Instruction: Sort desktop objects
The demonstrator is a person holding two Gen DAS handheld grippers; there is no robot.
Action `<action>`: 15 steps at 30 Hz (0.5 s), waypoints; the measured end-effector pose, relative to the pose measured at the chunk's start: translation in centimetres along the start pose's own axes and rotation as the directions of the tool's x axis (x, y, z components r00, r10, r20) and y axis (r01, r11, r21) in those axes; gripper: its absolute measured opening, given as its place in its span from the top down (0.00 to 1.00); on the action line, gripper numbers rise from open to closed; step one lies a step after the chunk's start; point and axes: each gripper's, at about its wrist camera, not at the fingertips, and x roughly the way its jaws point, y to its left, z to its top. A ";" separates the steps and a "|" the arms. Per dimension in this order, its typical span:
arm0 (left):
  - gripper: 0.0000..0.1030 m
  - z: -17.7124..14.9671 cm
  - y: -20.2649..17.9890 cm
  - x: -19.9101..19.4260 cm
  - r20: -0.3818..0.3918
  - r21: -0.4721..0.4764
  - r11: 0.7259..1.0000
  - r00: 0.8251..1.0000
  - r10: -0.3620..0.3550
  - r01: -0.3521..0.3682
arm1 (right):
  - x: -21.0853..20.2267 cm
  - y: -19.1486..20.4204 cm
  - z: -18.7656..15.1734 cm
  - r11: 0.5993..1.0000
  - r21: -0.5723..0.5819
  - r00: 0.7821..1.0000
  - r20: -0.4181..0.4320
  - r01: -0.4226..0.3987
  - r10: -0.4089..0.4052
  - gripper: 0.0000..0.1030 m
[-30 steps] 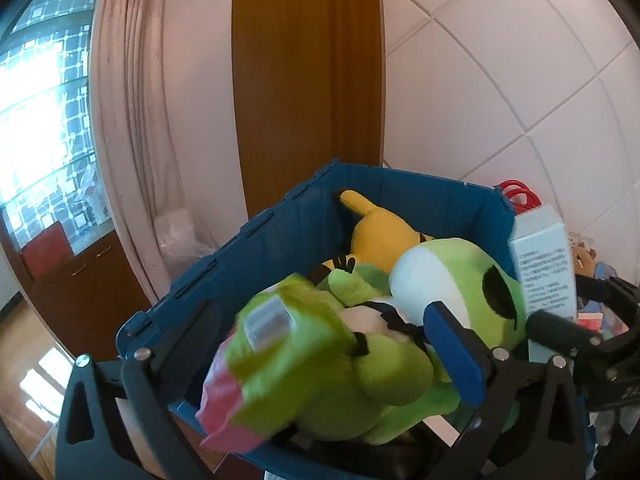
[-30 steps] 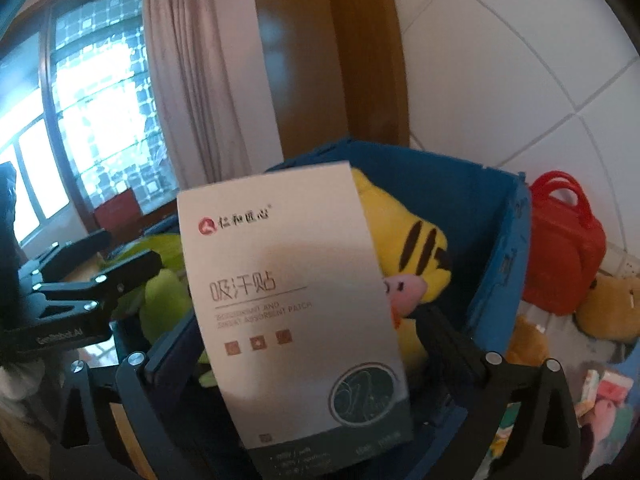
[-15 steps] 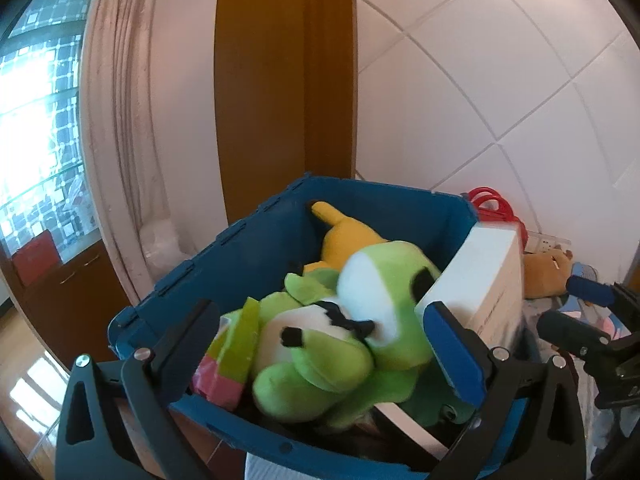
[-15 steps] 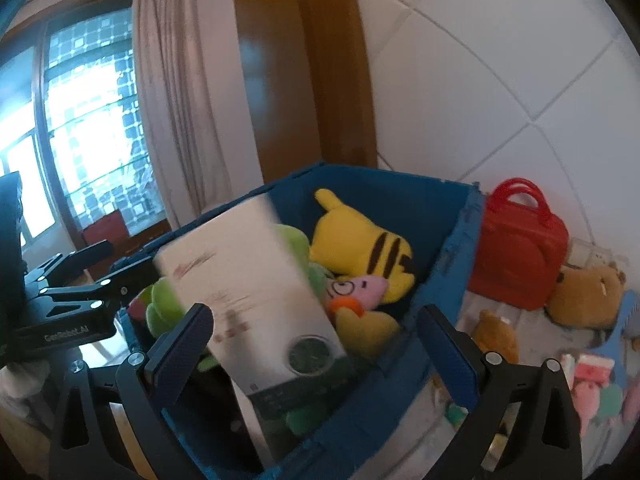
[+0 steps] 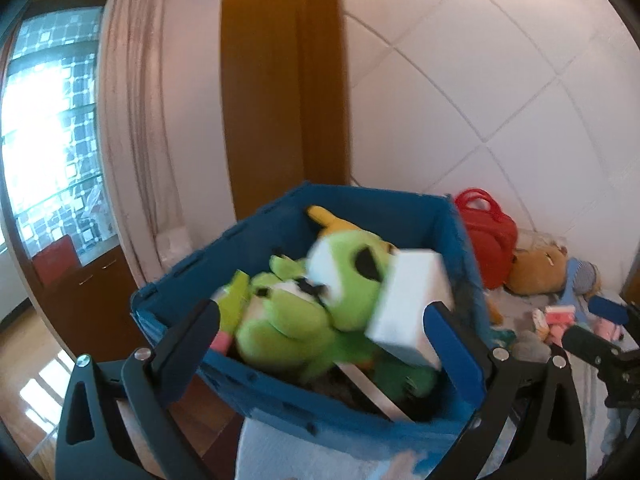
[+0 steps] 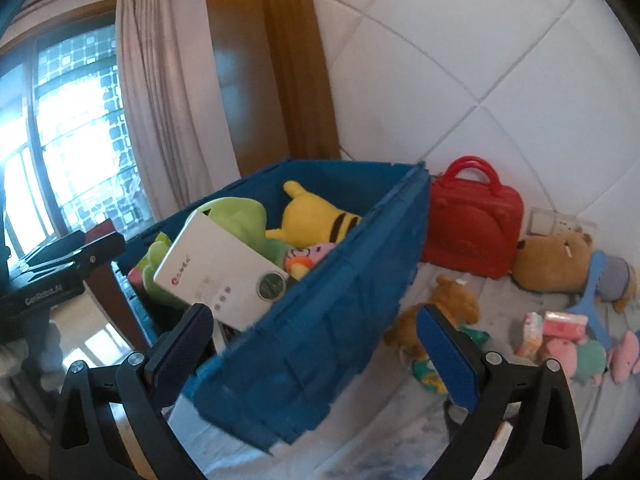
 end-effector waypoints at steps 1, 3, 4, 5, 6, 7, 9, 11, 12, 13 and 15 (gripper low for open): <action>0.00 -0.4 -0.9 -0.6 -0.005 0.004 1.000 1.000 -0.012 0.012 | -0.9 -0.4 -0.5 1.000 0.003 1.000 0.000 0.009 -0.009 0.00; 0.00 -1.3 -2.6 -1.9 -0.015 0.006 0.999 0.999 -0.035 0.035 | -2.7 -1.2 -1.6 1.000 0.010 1.000 0.001 0.028 -0.028 0.00; 0.00 -1.8 -3.4 -2.5 -0.020 0.003 0.999 0.999 -0.051 0.051 | -3.6 -1.6 -2.1 0.999 0.013 0.999 0.001 0.038 -0.038 0.00; 0.00 -2.3 -4.2 -3.1 -0.026 -0.003 0.998 0.997 -0.071 0.071 | -4.5 -2.0 -2.6 0.999 0.016 0.999 0.001 0.047 -0.047 0.00; 0.00 -2.8 -4.9 -3.7 -0.031 -0.009 0.996 0.995 -0.090 0.090 | -5.4 -2.4 -3.1 0.998 0.019 0.998 0.001 0.057 -0.057 0.00; 0.00 -3.3 -5.6 -4.3 -0.036 -0.016 0.994 0.993 -0.110 0.110 | -6.3 -2.8 -3.7 0.998 0.022 0.998 0.001 0.066 -0.066 0.00; 0.00 -4.3 -7.1 -5.5 -0.051 -0.016 0.989 0.988 -0.146 0.145 | -8.1 -3.7 -4.7 0.996 0.029 0.996 0.001 0.085 -0.085 0.00; 0.00 -5.4 -8.6 -6.8 -0.064 -0.008 0.986 0.984 -0.167 0.167 | -9.8 -4.5 -5.7 0.994 0.035 0.995 0.001 0.104 -0.104 0.00; 0.00 -5.8 -9.1 -7.4 -0.068 -0.003 0.984 0.982 -0.179 0.179 | -10.7 -4.9 -6.3 0.993 0.038 0.994 0.001 0.113 -0.114 0.00; 0.00 -6.3 -9.5 -8.1 -0.073 0.002 0.981 0.978 -0.193 0.194 | -11.5 -5.1 -6.8 0.992 0.042 0.993 -0.001 0.122 -0.122 0.00; 0.00 -7.0 -10.3 -9.3 -0.079 0.014 0.975 0.972 -0.220 0.222 | -13.1 -5.0 -7.9 0.988 0.048 0.989 -0.003 0.147 -0.147 0.00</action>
